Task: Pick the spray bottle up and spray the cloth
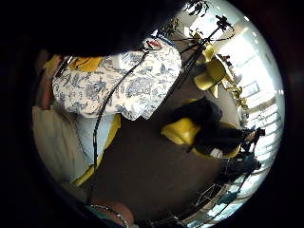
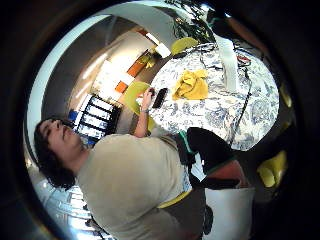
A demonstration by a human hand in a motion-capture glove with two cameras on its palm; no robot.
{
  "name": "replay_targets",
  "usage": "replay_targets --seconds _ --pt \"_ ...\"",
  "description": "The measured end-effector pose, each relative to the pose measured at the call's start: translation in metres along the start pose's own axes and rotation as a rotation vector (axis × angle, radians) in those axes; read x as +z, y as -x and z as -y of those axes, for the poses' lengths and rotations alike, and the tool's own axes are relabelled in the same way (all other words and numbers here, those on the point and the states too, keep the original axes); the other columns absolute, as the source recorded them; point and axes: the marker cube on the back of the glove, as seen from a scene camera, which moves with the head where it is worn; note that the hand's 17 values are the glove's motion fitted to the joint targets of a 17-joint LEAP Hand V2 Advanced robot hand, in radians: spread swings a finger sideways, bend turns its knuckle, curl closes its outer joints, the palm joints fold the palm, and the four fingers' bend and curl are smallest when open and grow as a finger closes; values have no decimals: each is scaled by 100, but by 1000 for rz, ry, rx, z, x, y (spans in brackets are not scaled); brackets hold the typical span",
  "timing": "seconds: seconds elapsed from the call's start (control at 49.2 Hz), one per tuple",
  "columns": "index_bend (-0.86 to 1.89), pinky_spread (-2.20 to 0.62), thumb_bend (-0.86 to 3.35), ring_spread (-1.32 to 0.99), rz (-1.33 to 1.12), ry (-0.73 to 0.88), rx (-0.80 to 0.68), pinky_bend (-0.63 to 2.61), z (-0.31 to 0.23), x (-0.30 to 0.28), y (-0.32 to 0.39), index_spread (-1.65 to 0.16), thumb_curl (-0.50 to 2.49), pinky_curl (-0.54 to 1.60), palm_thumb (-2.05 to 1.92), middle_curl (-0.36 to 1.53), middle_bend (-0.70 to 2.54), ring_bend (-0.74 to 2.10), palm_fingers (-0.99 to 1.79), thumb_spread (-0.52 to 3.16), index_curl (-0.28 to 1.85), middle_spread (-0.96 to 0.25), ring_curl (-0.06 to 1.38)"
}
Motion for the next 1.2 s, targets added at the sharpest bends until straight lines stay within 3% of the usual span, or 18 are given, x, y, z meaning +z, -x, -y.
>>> replay_targets --seconds 0.163,0.366,0.711,0.833,0.955,1.057,1.199 --pt "16 17 25 -7 5 -5 2 36 0 -1 2 -33 15 17 49 14 23 40 49 77 14 -4 17" --pt "15 20 19 -8 61 -62 62 34 3 4 5 -39 21 22 53 21 23 40 48 98 19 -4 22" --pt "9 19 16 -5 643 -179 267 42 56 62 -8 -40 32 30 71 29 23 44 51 109 18 0 28" --pt "9 17 15 -3 742 -261 338 45 94 86 -13 -39 34 32 76 30 22 47 53 111 18 2 30" --pt "15 8 17 -5 791 -358 416 46 123 99 -27 -33 39 31 86 33 24 49 81 112 21 1 30" --pt "18 -9 18 -12 821 -455 437 65 144 103 -43 -30 44 40 94 39 35 67 136 107 24 -7 38" --pt "50 -11 22 -17 806 -504 422 81 155 106 -47 -30 48 51 96 51 56 82 144 121 38 -13 49"
